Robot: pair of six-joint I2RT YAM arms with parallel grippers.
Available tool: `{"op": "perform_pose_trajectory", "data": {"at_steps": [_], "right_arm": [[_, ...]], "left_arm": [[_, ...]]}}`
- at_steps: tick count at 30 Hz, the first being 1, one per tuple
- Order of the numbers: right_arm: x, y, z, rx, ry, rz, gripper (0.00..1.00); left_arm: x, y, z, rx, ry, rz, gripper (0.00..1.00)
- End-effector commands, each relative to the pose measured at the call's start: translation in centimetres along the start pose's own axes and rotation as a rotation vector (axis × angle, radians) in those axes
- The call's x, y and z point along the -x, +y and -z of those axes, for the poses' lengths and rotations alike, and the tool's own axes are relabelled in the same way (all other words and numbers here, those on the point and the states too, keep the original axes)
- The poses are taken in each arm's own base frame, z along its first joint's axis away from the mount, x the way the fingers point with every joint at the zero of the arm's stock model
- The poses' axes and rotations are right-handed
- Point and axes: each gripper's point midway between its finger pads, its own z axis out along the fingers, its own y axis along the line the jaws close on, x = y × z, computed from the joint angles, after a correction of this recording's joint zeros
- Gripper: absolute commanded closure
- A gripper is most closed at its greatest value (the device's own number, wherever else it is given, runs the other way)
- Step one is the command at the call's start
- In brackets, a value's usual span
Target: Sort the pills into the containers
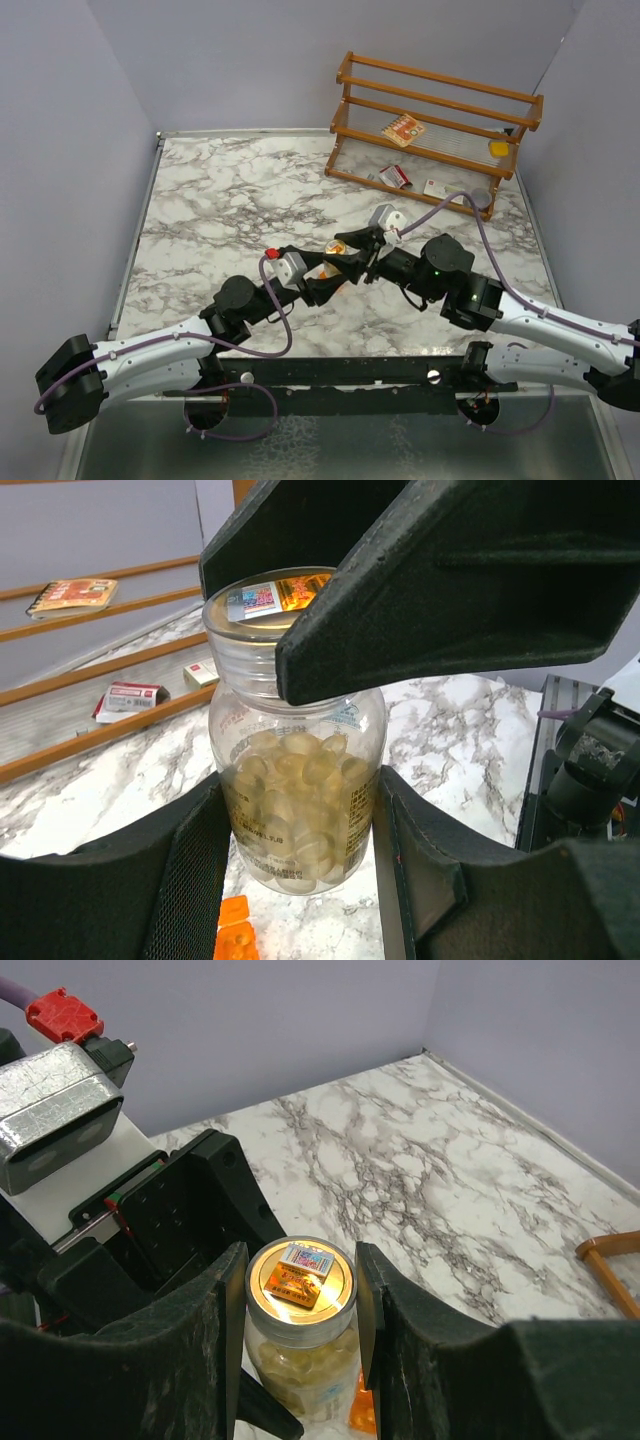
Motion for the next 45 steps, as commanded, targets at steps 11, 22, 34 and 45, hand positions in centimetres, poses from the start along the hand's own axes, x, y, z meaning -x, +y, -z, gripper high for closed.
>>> {"op": "perform_pose_trajectory", "data": {"at_steps": [11, 22, 34, 45], "right_arm": [[-0.8, -1.4, 1.2, -0.061, 0.040, 0.051, 0.20], [1.3, -0.8, 1.3, -0.029, -0.044, 0.048, 0.09], [0.7, -0.7, 0.1, -0.023, -0.028, 0.056, 0.09], [0.9, -0.1, -0.7, 0.002, -0.031, 0.051, 0.47]], "left_arm": [[3.3, 1.0, -0.1, 0.057, -0.142, 0.046, 1.00], [2.3, 0.5, 0.3, 0.032, -0.116, 0.066, 1.00], [2.2, -0.2, 0.0, -0.007, -0.106, 0.073, 1.00], [2.0, -0.4, 0.0, -0.020, -0.098, 0.069, 1.00]]}}
